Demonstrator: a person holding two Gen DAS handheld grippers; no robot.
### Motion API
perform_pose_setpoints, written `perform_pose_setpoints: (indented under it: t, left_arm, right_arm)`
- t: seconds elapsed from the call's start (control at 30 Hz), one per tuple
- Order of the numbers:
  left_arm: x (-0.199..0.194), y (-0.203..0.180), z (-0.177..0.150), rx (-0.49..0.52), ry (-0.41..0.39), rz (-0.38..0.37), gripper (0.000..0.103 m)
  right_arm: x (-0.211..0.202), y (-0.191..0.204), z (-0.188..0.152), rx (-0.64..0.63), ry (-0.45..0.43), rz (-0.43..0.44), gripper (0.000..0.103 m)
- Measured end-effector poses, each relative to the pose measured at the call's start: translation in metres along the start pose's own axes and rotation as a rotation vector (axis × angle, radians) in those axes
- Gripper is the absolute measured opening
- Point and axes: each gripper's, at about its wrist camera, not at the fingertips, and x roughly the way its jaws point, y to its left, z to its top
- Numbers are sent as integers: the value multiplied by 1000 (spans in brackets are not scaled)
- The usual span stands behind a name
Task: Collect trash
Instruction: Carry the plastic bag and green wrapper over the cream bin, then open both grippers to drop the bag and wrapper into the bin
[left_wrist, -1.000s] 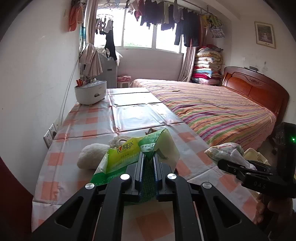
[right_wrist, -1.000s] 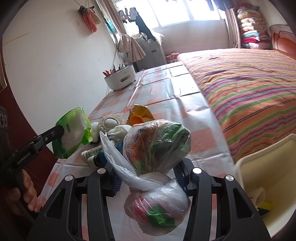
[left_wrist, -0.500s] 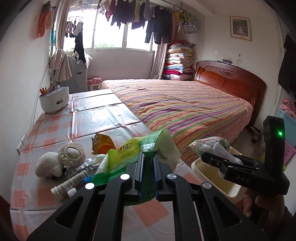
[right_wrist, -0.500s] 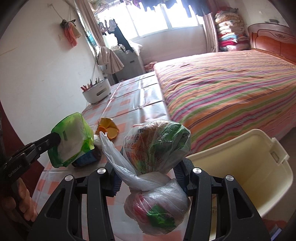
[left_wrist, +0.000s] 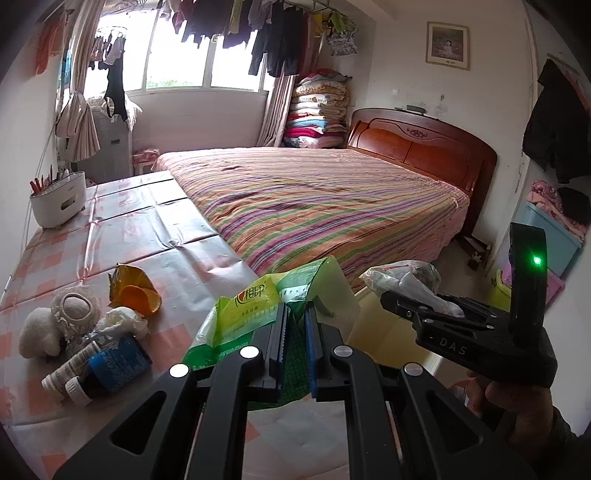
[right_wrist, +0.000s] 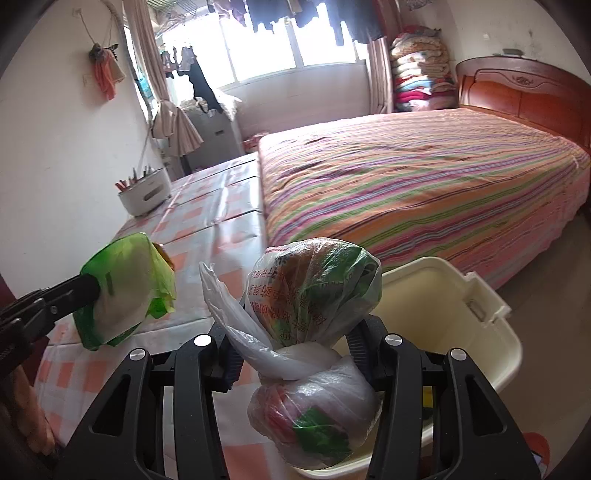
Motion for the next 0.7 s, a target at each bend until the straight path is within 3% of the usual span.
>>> perform_pose_setpoints:
  t: [0.53,0.63,0.7]
  left_arm:
    - [36,-55,3,41,66,-108,9]
    - [41,-58,5,47,73,-112,9]
    - [42,-61,6,47,75,-114,9]
  right_arm:
    - [1,-43,-4,63,33,-106,49]
    - [-3,-49,-5,94,28,-101,58]
    - [-7,-53,-4,111,17,-109,69]
